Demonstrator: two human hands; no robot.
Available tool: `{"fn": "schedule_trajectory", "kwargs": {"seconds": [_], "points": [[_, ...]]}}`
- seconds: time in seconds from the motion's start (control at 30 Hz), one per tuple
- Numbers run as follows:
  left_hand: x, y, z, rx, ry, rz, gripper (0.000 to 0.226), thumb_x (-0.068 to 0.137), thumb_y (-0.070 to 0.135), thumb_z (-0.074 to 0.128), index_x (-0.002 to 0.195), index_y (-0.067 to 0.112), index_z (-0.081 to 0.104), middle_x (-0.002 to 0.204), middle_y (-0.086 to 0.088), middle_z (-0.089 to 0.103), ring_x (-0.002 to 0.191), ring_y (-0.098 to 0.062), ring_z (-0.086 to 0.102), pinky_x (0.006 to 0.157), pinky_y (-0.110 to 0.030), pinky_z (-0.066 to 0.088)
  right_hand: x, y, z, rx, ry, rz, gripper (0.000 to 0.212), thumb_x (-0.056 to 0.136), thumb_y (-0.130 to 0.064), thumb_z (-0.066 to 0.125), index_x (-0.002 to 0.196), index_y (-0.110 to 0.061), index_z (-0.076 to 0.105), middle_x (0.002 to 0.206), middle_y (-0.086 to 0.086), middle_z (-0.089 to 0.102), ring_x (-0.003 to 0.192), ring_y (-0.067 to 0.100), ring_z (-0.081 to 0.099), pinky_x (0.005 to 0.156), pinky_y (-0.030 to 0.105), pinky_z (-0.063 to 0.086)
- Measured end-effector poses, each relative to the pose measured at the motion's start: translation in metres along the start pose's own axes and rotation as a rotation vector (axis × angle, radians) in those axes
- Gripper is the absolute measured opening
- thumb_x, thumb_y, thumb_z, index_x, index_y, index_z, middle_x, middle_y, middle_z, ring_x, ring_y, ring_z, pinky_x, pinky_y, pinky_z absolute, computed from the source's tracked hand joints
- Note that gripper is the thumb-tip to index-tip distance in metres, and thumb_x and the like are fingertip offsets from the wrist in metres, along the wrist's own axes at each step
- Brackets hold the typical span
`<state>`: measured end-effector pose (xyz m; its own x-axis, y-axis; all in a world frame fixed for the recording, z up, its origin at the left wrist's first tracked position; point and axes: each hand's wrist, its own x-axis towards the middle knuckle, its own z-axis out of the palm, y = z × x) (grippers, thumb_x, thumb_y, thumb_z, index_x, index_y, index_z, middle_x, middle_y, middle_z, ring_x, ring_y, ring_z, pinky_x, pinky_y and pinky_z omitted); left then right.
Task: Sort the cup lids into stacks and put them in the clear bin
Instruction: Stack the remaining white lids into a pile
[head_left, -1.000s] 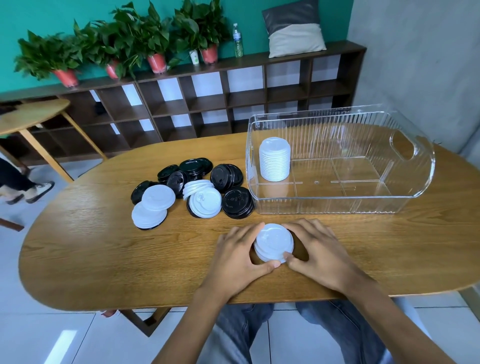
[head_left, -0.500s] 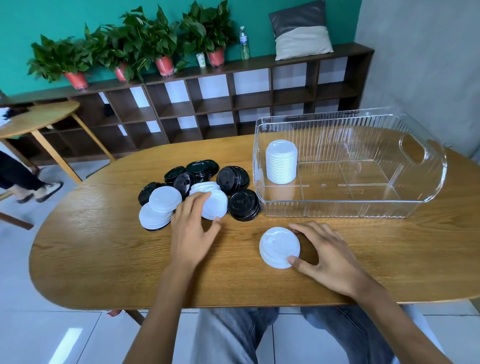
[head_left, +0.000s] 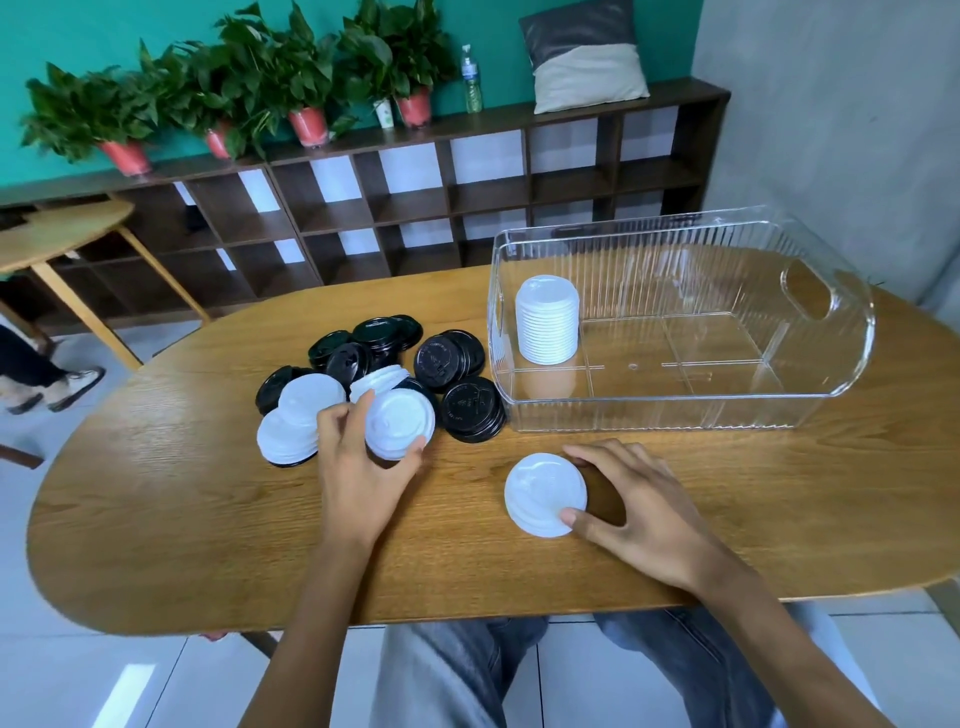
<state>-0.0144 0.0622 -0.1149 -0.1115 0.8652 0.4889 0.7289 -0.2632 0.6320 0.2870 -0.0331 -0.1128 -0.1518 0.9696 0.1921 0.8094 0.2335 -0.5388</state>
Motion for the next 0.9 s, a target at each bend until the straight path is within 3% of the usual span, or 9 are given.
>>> {"fn": "schedule_trajectory", "kwargs": {"seconds": [0.2,0.33,0.47,0.67,0.73,0.8,0.9], "points": [[-0.040,0.011,-0.015,-0.055,0.028,0.040,0.070,0.077,0.058,0.068,0.137,0.026,0.054,0.132,0.008,0.052,0.126,-0.012,0.046,0.108,-0.037,0.036,0.000,0.000,0.000,-0.057,-0.043,0.003,0.083,0.077,-0.084,0.039,0.148,-0.041,0.037,0.135,-0.025,0.044,0.127,0.002,0.034,0.105,0.028,0.025],[-0.055,0.018,-0.016,0.076,-0.193,0.142,0.066,0.079,0.068,0.062,0.135,0.033,0.054,0.120,0.016,0.053,0.111,-0.011,0.049,0.095,-0.036,0.036,0.001,0.000,0.001,-0.086,-0.068,0.002,0.092,0.073,-0.091,0.038,0.150,-0.040,0.034,0.137,-0.026,0.042,0.128,0.001,0.031,0.102,0.026,0.022],[-0.052,0.019,-0.015,0.197,-0.384,0.183,0.079,0.075,0.079,0.055,0.140,0.035,0.051,0.122,0.018,0.050,0.114,-0.009,0.047,0.094,-0.034,0.033,0.001,-0.001,0.000,-0.078,-0.066,0.004,0.092,0.072,-0.090,0.039,0.148,-0.038,0.038,0.136,-0.026,0.042,0.128,0.000,0.031,0.102,0.025,0.021],[-0.051,0.018,-0.016,0.104,-0.447,0.142,0.083,0.067,0.068,0.065,0.143,0.041,0.045,0.127,0.023,0.052,0.121,-0.008,0.047,0.107,-0.038,0.036,0.000,-0.002,-0.001,-0.052,-0.044,0.000,0.085,0.073,-0.084,0.046,0.144,-0.038,0.043,0.134,-0.025,0.045,0.126,-0.001,0.033,0.101,0.022,0.019],[-0.052,0.017,-0.017,-0.039,-0.424,0.065,0.084,0.067,0.066,0.071,0.143,0.047,0.042,0.134,0.030,0.049,0.126,-0.003,0.046,0.107,-0.032,0.037,0.000,-0.003,-0.002,-0.050,-0.044,-0.002,0.084,0.073,-0.084,0.047,0.144,-0.038,0.043,0.134,-0.026,0.046,0.126,-0.001,0.033,0.101,0.022,0.019],[-0.053,0.019,-0.018,-0.171,-0.361,0.032,0.082,0.068,0.062,0.077,0.141,0.049,0.043,0.137,0.025,0.055,0.125,-0.004,0.052,0.102,-0.022,0.041,0.000,-0.003,-0.002,-0.055,-0.045,-0.005,0.084,0.073,-0.084,0.047,0.144,-0.039,0.042,0.134,-0.027,0.045,0.126,-0.001,0.033,0.102,0.022,0.020],[-0.056,0.035,-0.014,-0.340,-0.294,0.099,0.073,0.072,0.050,0.084,0.136,0.041,0.050,0.133,0.020,0.061,0.122,-0.009,0.060,0.096,-0.015,0.045,0.000,-0.005,-0.003,-0.068,-0.044,-0.020,0.086,0.072,-0.083,0.047,0.147,-0.042,0.038,0.132,-0.036,0.042,0.125,-0.006,0.028,0.101,0.020,0.017]]}}
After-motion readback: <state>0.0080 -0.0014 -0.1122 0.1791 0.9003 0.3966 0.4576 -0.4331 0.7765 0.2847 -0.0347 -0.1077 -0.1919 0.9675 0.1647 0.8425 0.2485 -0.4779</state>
